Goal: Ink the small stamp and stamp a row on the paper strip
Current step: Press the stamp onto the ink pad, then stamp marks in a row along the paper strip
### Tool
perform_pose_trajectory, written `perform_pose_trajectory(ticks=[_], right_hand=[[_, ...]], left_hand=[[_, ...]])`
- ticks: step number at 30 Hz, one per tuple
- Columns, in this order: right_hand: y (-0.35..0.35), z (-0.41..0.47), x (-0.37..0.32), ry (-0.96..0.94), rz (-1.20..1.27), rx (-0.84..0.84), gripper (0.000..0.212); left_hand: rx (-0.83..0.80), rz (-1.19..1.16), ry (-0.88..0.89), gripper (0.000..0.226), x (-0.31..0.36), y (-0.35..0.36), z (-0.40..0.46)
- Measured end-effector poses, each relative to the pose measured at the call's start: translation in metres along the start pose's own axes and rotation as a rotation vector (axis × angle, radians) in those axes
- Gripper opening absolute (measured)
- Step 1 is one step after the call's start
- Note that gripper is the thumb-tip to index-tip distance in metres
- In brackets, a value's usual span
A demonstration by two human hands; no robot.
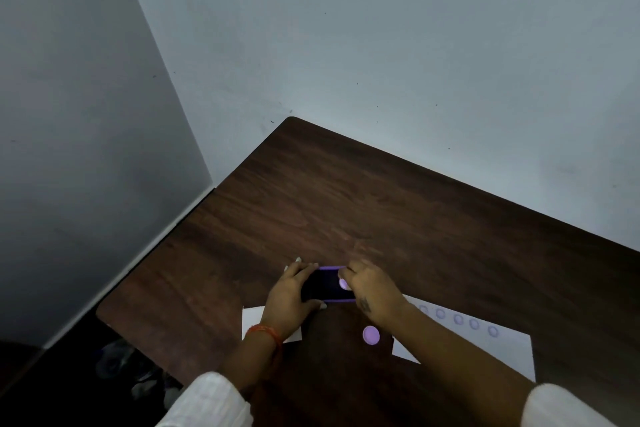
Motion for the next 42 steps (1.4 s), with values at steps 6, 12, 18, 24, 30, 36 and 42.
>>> perform_pose_trajectory(ticks=[6,12,18,24,30,36,42], right_hand=[[-0.004,0.003,0.002,0.093,0.04,0.063,0.027],[0.0,0.008,-0.003,-0.138,-0.021,-0.032,0.025],[0.002,0.002,-0.004,0.051,-0.026,0.065,0.03],[-0.003,0.011,-0.007,-0.178,-0.043,-0.053,0.024],[0.001,0.005,-0.002,0.07,0.015,0.081,0.023],[-0.025,-0.006,0.029,0.328,0.647,0.251,0.016],[0.003,-0.073,0.065,0.837,1.836,0.392,0.025]], left_hand=[[0.003,0.009,-0.004,0.074,0.001,-0.001,0.001],[-0.003,0.014,-0.002,0.074,0.002,-0.002,0.0],[-0.001,0.024,0.001,0.074,0.002,-0.001,0.001],[-0.028,0.042,-0.018,0.074,0.003,0.0,0.001],[-0.024,0.064,-0.028,0.074,0.005,-0.002,0.001],[-0.054,0.095,-0.029,0.076,0.007,-0.003,0.0],[-0.079,0.081,-0.039,0.089,0.013,0.0,-0.005]])
Point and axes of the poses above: each hand's wrist, its own z-axis towards the middle knuckle, its own y-axis out of the palm, x = y × z, the point moved 10 cm from there along z, towards the middle knuckle, and after that the axes turned 7 degrees about x, right-handed, at the moved point
